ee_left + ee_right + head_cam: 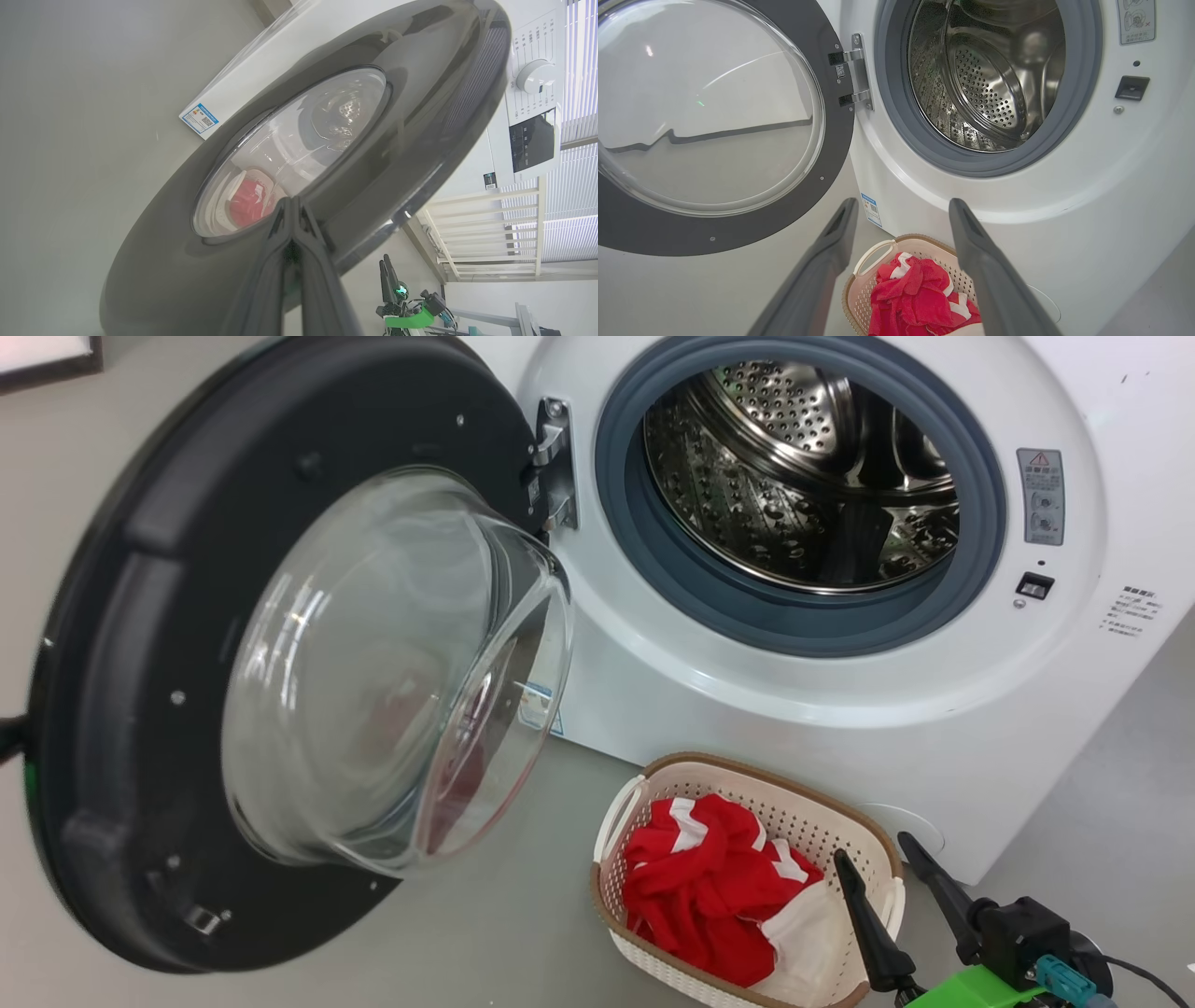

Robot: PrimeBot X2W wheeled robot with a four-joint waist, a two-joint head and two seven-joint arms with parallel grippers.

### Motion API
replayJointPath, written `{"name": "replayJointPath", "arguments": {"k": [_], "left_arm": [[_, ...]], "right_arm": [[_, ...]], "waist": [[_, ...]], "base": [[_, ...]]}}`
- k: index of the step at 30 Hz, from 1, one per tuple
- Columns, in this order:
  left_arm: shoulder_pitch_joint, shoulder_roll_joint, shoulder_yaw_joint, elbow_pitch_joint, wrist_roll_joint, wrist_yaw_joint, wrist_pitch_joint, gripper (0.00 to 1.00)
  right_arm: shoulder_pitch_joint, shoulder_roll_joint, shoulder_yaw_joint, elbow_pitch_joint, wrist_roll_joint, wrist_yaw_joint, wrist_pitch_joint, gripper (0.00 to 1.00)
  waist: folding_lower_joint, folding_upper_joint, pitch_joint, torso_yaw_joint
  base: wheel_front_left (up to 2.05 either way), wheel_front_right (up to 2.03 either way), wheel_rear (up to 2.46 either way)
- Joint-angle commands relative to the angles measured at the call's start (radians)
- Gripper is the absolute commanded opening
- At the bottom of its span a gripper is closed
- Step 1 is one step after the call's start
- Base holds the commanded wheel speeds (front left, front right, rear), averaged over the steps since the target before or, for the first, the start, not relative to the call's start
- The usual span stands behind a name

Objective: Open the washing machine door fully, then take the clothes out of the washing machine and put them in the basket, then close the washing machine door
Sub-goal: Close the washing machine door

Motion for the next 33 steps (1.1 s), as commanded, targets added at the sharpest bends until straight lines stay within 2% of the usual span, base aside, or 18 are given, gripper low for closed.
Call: {"name": "replayJointPath", "arguments": {"k": [1,6,21,28,33], "left_arm": [[0.0,0.036,0.034,-0.051,-0.021,-0.006,0.025,0.0],[0.051,0.014,0.037,-0.167,-0.055,-0.006,0.072,0.0],[0.163,-0.125,-0.018,-0.46,-0.036,-0.006,0.05,0.0],[0.183,-0.216,-0.063,-0.549,0.013,-0.006,-0.022,0.0],[0.189,-0.302,-0.1,-0.595,0.055,-0.006,-0.109,0.0]], "right_arm": [[-0.009,-0.002,0.014,-0.028,0.0,0.006,-0.006,1.0],[0.009,0.002,0.0,-0.035,0.004,0.006,-0.006,1.0],[0.018,0.006,-0.007,-0.041,0.005,0.006,-0.006,1.0],[0.025,0.006,-0.012,-0.044,0.007,0.006,-0.006,1.0],[0.025,0.006,-0.01,-0.046,0.014,0.006,-0.006,1.0]], "waist": [[0.0,-0.0001,-0.01,-0.005],[0.0,-0.0001,-0.024,-0.009],[0.0,-0.0001,-0.038,-0.058],[0.0,-0.0001,-0.037,-0.088],[0.0,-0.0001,-0.034,-0.11]], "base": [[0.0,0.0,0.0],[0.0,0.0,0.0],[0.0,0.0,0.0],[0.0,0.0,0.0],[0.0,0.0,0.0]]}}
